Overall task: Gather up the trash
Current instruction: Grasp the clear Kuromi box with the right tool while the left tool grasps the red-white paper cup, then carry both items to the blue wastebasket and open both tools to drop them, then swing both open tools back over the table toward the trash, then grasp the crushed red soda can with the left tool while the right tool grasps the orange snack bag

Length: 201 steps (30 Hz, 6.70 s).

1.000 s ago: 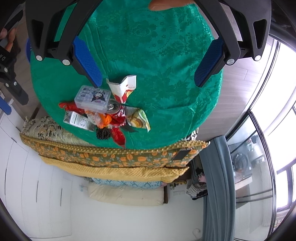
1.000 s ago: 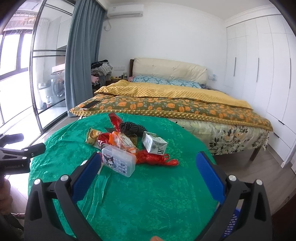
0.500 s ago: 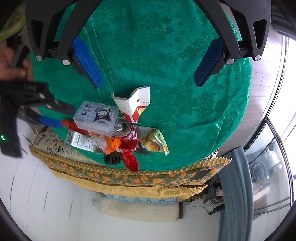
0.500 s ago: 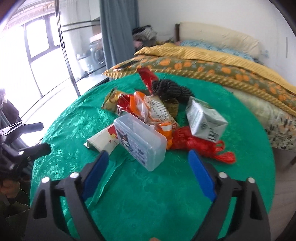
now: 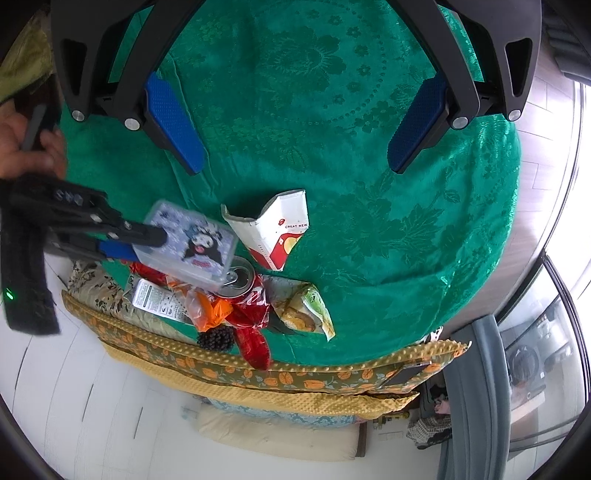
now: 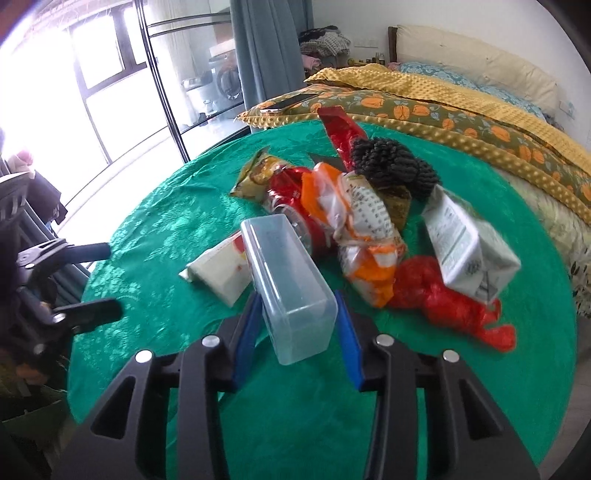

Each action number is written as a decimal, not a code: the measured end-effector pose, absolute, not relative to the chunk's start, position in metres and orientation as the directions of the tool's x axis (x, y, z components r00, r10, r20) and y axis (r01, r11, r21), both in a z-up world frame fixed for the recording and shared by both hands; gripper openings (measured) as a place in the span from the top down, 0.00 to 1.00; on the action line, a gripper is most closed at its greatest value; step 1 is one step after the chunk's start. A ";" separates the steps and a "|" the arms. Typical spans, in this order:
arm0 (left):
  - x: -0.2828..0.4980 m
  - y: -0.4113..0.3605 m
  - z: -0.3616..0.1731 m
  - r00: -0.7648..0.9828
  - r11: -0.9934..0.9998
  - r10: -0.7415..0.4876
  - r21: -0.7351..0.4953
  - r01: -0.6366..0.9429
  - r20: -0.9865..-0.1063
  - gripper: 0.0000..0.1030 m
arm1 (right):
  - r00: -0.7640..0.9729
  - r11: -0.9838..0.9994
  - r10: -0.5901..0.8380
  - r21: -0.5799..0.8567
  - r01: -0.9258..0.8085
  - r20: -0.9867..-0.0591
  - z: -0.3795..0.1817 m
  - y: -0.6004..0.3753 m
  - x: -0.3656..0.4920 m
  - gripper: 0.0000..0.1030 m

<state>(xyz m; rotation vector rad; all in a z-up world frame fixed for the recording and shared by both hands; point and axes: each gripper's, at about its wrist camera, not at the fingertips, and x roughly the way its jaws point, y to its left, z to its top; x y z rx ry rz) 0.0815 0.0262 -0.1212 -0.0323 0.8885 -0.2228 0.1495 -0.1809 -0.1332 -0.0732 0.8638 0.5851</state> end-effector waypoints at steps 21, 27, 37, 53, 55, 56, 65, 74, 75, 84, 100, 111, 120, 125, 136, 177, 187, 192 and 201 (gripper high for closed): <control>0.165 -0.014 -0.157 0.561 0.960 -0.250 -0.128 0.248 -0.789 0.56 | 0.561 0.844 0.368 0.520 0.134 -0.741 -0.164 -0.349 0.084 0.48; 0.146 -0.016 -0.150 0.545 0.930 -0.307 -0.126 0.344 -0.781 0.69 | 0.522 0.933 0.351 0.335 -0.128 -0.778 -0.147 -0.310 0.090 0.14; 0.085 -0.025 -0.144 0.490 0.874 -0.369 -0.116 0.471 -0.790 0.56 | 0.433 0.952 0.279 0.188 -0.240 -0.857 -0.150 -0.259 0.077 0.37; 0.090 -0.026 -0.152 0.483 0.881 -0.309 -0.056 0.470 -0.819 0.69 | 0.389 0.958 0.178 0.068 -0.280 -0.904 -0.140 -0.225 0.098 0.38; 0.090 -0.025 -0.148 0.486 0.883 -0.321 -0.071 0.464 -0.813 0.75 | 0.412 0.959 0.188 0.076 -0.275 -0.892 -0.135 -0.229 0.092 0.38; 0.090 -0.026 -0.146 0.484 0.883 -0.332 -0.086 0.462 -0.810 0.75 | 0.422 0.961 0.199 0.090 -0.263 -0.884 -0.133 -0.235 0.088 0.38; 0.065 -0.107 -0.099 0.453 0.791 -0.482 -0.150 0.593 -0.750 0.77 | 0.548 0.966 0.231 0.256 -0.033 -0.804 -0.105 -0.350 0.048 0.38; 0.032 -0.288 -0.102 0.273 0.602 -0.602 -0.202 0.772 -0.750 0.75 | 0.568 0.902 -0.023 0.228 0.367 -0.823 -0.124 -0.529 -0.026 0.38; 0.031 -0.306 -0.109 0.247 0.591 -0.604 -0.217 0.777 -0.758 0.75 | 0.560 0.888 -0.033 0.233 0.396 -0.828 -0.132 -0.540 -0.031 0.38; 0.027 -0.433 -0.184 0.140 0.554 -0.552 -0.236 0.798 -0.822 0.72 | 0.525 0.776 -0.022 0.317 0.545 -0.851 -0.196 -0.612 -0.058 0.38; 0.009 -0.424 -0.154 0.291 0.535 -0.674 -0.177 0.826 -0.679 0.05 | 0.665 0.727 -0.191 0.352 0.590 -0.722 -0.166 -0.642 -0.095 0.15; 0.004 -0.269 -0.125 0.425 0.685 -0.550 -0.097 0.722 -0.719 0.05 | 0.742 0.928 -0.193 0.125 0.350 -0.642 -0.139 -0.493 -0.051 0.14; 0.038 -0.110 -0.125 0.581 0.879 -0.343 -0.035 0.475 -0.738 0.05 | 0.714 0.992 0.083 0.127 0.008 -0.695 -0.146 -0.327 -0.001 0.14; 0.050 -0.047 -0.133 0.602 0.924 -0.281 -0.042 0.379 -0.747 0.05 | 0.683 0.985 0.174 0.113 -0.134 -0.709 -0.147 -0.254 0.015 0.14; 0.099 -0.045 -0.131 0.631 0.943 -0.214 0.010 0.332 -0.745 0.05 | 0.654 0.987 0.145 0.060 -0.151 -0.743 -0.160 -0.229 0.028 0.14; 0.210 -0.049 -0.127 0.291 0.592 -0.589 -0.157 0.790 -0.754 0.05 | 0.688 0.989 0.149 0.116 -0.094 -0.710 -0.152 -0.242 0.024 0.14; 0.178 -0.046 -0.128 0.445 0.651 -0.501 0.015 0.759 -0.742 0.05 | 0.695 0.985 0.161 0.157 -0.070 -0.701 -0.151 -0.247 0.026 0.14; 0.191 -0.061 -0.140 0.498 0.691 -0.441 0.072 0.719 -0.747 0.15 | 0.698 0.988 0.147 0.134 -0.075 -0.700 -0.149 -0.244 0.017 0.14; 0.151 -0.039 -0.138 0.504 0.747 -0.416 0.033 0.665 -0.757 0.55 | 0.690 0.987 0.153 0.150 -0.065 -0.707 -0.148 -0.250 0.020 0.14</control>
